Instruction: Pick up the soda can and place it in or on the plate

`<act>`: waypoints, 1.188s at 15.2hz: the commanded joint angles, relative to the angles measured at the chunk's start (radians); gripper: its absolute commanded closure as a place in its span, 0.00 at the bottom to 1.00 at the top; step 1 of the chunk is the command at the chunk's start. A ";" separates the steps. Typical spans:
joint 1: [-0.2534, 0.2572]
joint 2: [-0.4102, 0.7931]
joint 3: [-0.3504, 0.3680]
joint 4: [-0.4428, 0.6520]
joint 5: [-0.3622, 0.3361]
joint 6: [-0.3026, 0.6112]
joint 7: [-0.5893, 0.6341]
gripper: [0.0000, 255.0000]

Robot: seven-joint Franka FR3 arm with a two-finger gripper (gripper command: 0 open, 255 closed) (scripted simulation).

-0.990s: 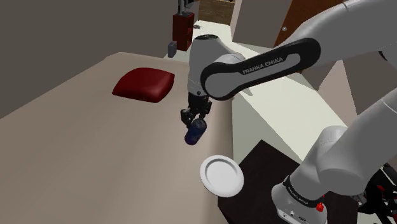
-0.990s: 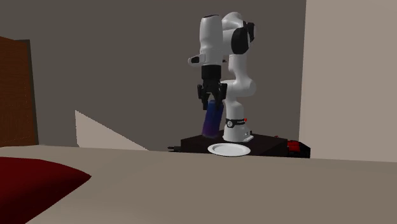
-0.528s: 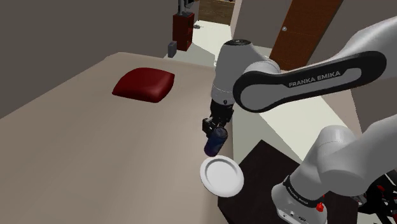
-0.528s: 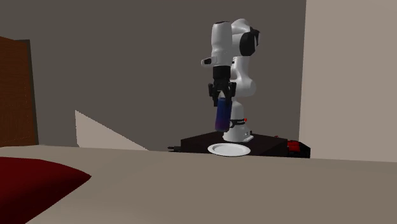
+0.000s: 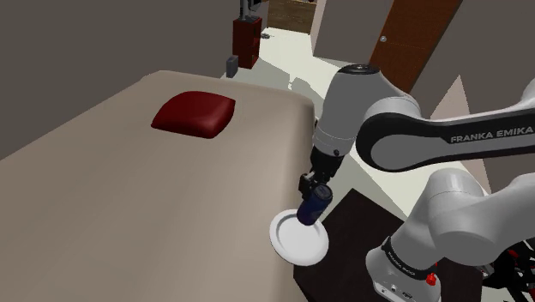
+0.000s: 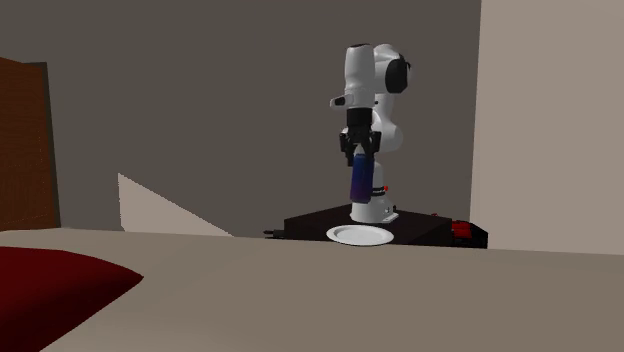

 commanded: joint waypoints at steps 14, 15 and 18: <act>0.007 0.138 0.032 -0.132 0.028 0.270 -0.002 1.00; 0.007 0.152 0.034 -0.139 0.029 0.290 -0.002 1.00; 0.007 0.200 0.041 -0.157 0.034 0.358 -0.002 1.00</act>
